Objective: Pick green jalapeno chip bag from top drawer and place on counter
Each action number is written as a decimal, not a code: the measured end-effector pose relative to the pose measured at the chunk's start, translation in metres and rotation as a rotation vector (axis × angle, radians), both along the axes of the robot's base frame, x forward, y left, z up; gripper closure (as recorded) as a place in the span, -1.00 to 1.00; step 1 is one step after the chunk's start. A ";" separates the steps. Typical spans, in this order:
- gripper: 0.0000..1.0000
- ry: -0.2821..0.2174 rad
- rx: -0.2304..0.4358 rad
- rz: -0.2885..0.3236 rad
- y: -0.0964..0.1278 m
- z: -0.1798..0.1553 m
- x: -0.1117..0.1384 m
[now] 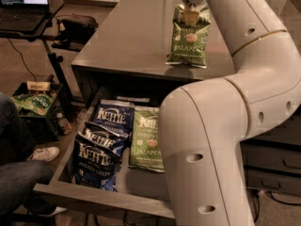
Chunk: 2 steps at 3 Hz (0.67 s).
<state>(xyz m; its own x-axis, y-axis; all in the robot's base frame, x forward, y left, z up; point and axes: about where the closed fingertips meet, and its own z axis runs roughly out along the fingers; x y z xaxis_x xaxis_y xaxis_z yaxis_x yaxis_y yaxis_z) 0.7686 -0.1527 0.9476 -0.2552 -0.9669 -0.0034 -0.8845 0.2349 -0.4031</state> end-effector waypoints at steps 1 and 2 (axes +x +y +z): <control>0.64 -0.036 0.007 0.008 0.003 0.000 0.011; 0.19 -0.059 0.012 0.014 0.006 -0.001 0.019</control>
Offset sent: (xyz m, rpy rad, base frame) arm 0.0104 0.0031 0.0001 0.0069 -0.0323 0.0076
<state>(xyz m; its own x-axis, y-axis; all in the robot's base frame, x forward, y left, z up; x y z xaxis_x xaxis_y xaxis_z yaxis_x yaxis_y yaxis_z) 0.7879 -0.1469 0.9468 -0.2403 -0.9702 -0.0295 -0.8626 0.2274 -0.4519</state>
